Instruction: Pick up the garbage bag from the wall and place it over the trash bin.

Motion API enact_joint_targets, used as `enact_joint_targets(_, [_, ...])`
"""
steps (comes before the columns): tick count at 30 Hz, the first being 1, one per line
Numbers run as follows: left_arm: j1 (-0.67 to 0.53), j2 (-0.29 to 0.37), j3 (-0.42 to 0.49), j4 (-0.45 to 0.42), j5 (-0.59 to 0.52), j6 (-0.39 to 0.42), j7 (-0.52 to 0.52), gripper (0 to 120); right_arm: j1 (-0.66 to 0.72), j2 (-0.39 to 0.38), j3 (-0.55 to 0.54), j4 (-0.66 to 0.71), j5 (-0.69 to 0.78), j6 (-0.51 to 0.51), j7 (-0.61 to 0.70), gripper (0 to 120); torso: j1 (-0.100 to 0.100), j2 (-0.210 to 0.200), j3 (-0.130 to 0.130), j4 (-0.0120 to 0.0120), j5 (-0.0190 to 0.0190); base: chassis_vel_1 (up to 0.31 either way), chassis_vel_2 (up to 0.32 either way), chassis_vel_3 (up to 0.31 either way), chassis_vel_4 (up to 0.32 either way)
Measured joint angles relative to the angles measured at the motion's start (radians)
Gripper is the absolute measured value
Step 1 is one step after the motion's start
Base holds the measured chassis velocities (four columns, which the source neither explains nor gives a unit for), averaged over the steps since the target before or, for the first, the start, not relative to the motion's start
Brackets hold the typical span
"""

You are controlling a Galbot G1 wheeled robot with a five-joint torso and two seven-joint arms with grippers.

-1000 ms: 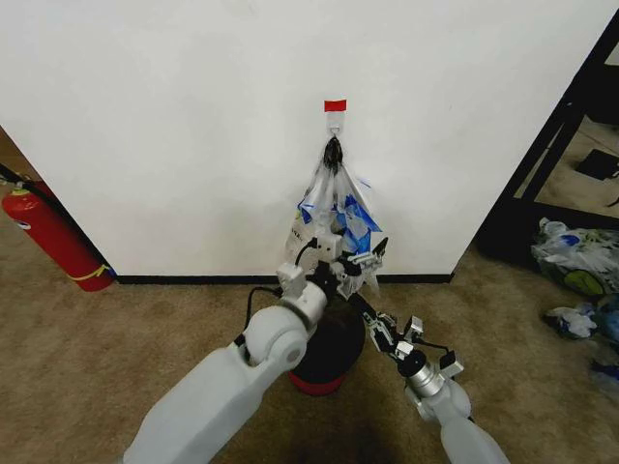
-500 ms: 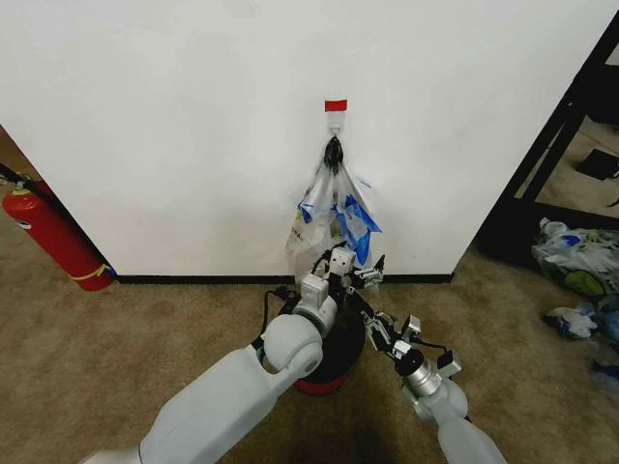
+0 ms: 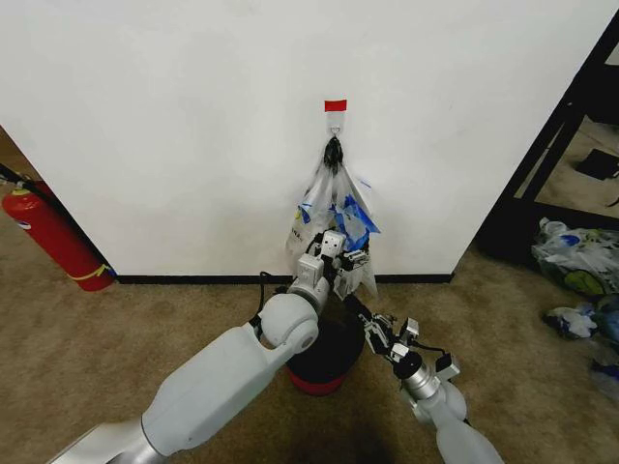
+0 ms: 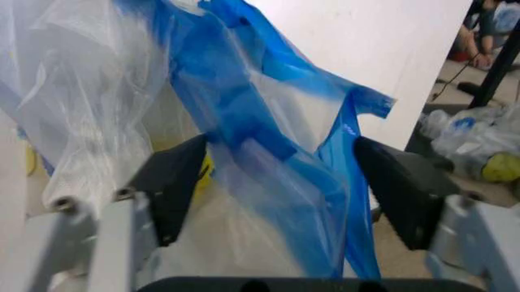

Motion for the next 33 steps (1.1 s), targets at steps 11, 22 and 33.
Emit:
enact_joint_targets(11, [0.006,-0.001,-0.034,-0.019,-0.054,-0.015,0.022,31,-0.002,0.000,0.009,-0.010,-0.008,0.008,0.000,0,0.000,0.000,0.000,0.0000,0.0000,0.000,0.000,0.000,0.000])
enact_joint_targets(22, [0.025,0.009,-0.054,-0.070,-0.057,-0.013,0.030,0,0.000,-0.001,0.020,-0.028,-0.013,0.014,0.006,0,0.000,0.000,0.000,0.0000,0.0000,0.000,0.000,0.000,0.000])
enact_joint_targets(33, [0.058,0.035,-0.099,-0.121,-0.076,-0.052,0.082,0,-0.005,-0.020,0.035,-0.030,-0.009,0.043,0.033,0,0.000,0.000,0.000,0.0001,0.0001,0.000,0.000,0.000,0.000])
